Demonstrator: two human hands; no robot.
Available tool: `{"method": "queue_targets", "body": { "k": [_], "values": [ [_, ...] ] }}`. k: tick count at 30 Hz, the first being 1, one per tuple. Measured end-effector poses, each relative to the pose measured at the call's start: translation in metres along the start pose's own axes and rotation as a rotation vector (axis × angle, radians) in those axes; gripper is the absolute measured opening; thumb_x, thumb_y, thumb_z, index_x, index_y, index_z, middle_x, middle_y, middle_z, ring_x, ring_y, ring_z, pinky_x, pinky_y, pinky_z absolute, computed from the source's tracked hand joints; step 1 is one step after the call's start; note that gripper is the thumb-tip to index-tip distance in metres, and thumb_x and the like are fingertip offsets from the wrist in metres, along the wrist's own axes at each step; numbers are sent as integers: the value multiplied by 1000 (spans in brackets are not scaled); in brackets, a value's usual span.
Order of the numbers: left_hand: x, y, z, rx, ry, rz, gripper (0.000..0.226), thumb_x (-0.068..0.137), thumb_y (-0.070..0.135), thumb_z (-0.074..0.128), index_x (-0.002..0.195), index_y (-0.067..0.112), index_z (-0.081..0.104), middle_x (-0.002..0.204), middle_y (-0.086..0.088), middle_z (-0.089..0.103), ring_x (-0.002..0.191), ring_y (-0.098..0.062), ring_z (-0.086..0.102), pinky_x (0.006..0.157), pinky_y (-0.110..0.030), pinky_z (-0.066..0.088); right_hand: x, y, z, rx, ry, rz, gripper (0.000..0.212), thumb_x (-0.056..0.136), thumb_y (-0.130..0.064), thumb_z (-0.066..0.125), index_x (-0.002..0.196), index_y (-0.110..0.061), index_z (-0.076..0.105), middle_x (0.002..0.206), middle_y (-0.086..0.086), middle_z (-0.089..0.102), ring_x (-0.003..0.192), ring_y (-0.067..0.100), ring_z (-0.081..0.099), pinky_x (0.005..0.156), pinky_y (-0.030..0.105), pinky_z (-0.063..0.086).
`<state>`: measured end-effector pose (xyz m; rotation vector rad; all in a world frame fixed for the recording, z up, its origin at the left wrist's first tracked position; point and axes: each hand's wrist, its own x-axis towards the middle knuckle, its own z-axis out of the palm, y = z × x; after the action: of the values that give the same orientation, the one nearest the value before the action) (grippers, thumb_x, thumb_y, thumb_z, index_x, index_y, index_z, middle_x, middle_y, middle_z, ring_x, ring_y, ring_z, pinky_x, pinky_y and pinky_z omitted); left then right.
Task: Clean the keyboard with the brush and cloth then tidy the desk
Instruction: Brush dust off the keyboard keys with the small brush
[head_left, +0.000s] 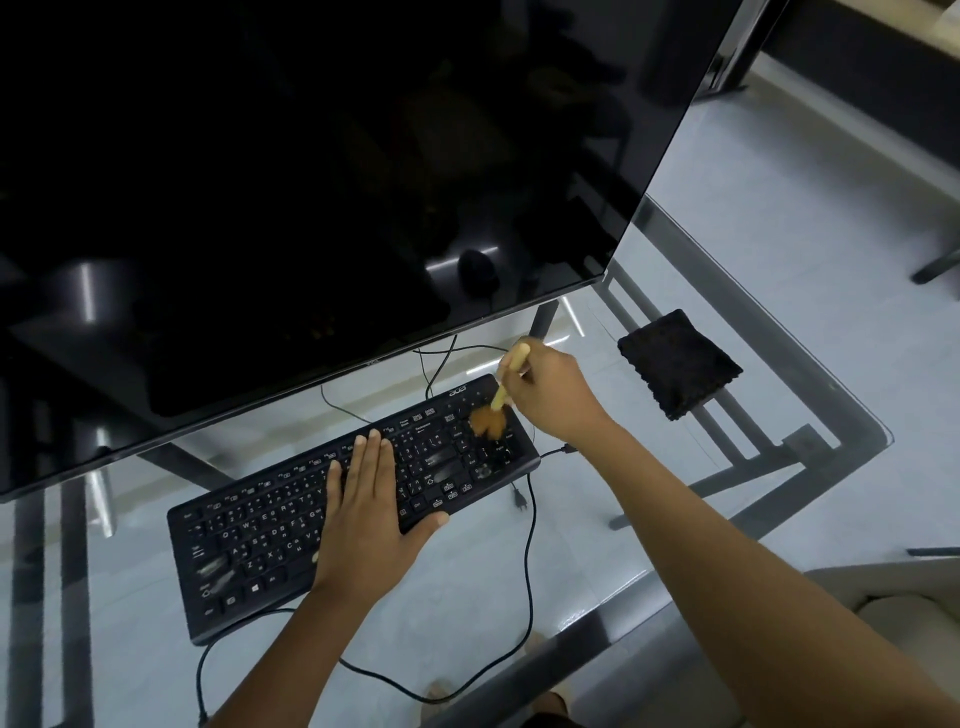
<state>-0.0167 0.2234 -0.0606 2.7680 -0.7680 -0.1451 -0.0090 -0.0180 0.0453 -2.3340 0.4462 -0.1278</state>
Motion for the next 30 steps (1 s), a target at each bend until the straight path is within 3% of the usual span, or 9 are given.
{"method": "queue_targets", "body": {
  "k": [3,6,10,14,19,21,24,28,30],
  "values": [
    [1,2,-2,-23,6,-3,106,79,82,29,151,5,14,160,-7,8,147,-16,-4,118,-41,-5,5,-4,5,71,153,15,6,93,-12,54,89,-11,58,80,4,68,65,7,63,63,19,51],
    [2,1,-4,-18,-4,-5,105,80,82,29,151,7,9,160,-6,4,147,-15,-9,117,-39,-9,7,-12,11,92,-13,17,7,94,-15,56,92,-8,59,73,-1,68,61,2,66,61,16,54],
    [1,2,-3,-26,-9,-8,105,80,82,29,151,7,10,160,-6,3,147,-16,-8,118,-39,-9,4,-18,16,120,130,-41,6,93,-10,55,91,-7,59,80,-6,62,63,-1,63,59,5,45],
    [1,1,-2,-22,-11,-10,104,80,82,26,151,8,7,160,-6,2,147,-16,-9,117,-39,-9,3,-24,28,59,-123,-143,6,94,-15,57,90,-12,59,76,-5,67,67,2,66,62,22,54],
    [-1,0,-4,-73,-11,-18,105,78,83,23,152,10,2,161,-4,-3,146,-14,-13,119,-39,-8,3,-36,39,103,10,-171,6,92,-8,56,89,-9,61,81,-2,66,64,0,64,62,13,50],
    [-2,-1,-5,-62,-9,-16,104,79,82,23,152,10,2,161,-5,-2,146,-15,-12,119,-40,-8,1,-41,45,83,-85,-187,7,92,-8,56,87,-11,60,75,0,69,64,5,68,64,22,56],
    [-4,-2,-6,-23,18,-20,102,82,81,25,152,7,12,160,-7,9,148,-17,-2,118,-46,-6,2,-46,55,103,33,-229,9,92,-7,56,86,-14,58,84,3,66,69,10,67,66,26,56],
    [-7,-6,-7,-1,36,-18,100,82,79,28,150,6,20,158,-8,19,147,-19,7,117,-47,-6,-2,-49,61,68,-91,-252,8,92,-9,56,85,-12,58,78,2,69,70,13,70,69,34,59],
    [-11,-9,-7,12,41,-28,99,83,78,28,149,6,22,157,-9,21,147,-19,10,117,-47,-6,-5,-51,66,72,-20,-286,9,92,-8,56,86,-14,57,84,2,65,71,10,67,70,33,57]
  ]
}}
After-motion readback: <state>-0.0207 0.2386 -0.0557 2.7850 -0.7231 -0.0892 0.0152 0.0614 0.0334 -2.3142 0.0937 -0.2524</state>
